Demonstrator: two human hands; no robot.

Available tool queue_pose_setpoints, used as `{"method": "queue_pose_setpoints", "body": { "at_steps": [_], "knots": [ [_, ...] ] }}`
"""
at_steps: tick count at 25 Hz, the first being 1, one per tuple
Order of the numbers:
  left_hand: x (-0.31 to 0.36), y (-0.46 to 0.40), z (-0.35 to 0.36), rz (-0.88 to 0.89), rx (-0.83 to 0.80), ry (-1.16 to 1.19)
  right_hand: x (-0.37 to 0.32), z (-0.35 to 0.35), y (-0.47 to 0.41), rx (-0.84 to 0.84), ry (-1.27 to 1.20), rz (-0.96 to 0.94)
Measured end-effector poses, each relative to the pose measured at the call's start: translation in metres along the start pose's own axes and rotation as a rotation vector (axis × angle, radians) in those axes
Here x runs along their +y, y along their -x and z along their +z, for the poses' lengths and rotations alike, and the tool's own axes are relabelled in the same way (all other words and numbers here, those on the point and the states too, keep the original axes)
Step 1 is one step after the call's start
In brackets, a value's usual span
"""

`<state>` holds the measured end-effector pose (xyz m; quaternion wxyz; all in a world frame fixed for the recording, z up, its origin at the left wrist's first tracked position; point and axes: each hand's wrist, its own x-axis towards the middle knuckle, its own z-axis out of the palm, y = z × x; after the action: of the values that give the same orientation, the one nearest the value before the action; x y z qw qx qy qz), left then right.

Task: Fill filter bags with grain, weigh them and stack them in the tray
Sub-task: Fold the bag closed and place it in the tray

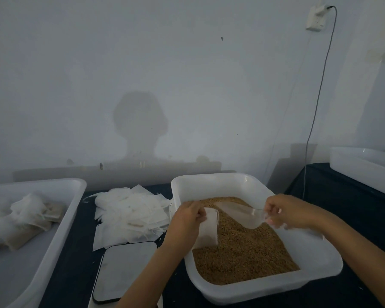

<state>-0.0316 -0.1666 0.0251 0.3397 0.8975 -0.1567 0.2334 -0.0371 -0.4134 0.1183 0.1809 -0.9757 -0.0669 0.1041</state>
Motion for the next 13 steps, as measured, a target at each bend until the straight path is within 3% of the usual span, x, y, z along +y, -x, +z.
{"method": "queue_pose_setpoints", "body": {
  "at_steps": [2,7,13],
  "knots": [
    [0.003,-0.001,-0.005,-0.018,0.113,0.071,0.005,0.015,-0.005,-0.017,-0.149,0.064],
    [0.013,-0.005,-0.048,0.028,0.306,0.212,0.004,0.083,-0.042,0.01,0.147,0.155],
    [-0.008,0.018,-0.11,-0.018,0.247,0.264,-0.005,0.116,-0.054,-0.031,0.42,0.215]
  ]
}}
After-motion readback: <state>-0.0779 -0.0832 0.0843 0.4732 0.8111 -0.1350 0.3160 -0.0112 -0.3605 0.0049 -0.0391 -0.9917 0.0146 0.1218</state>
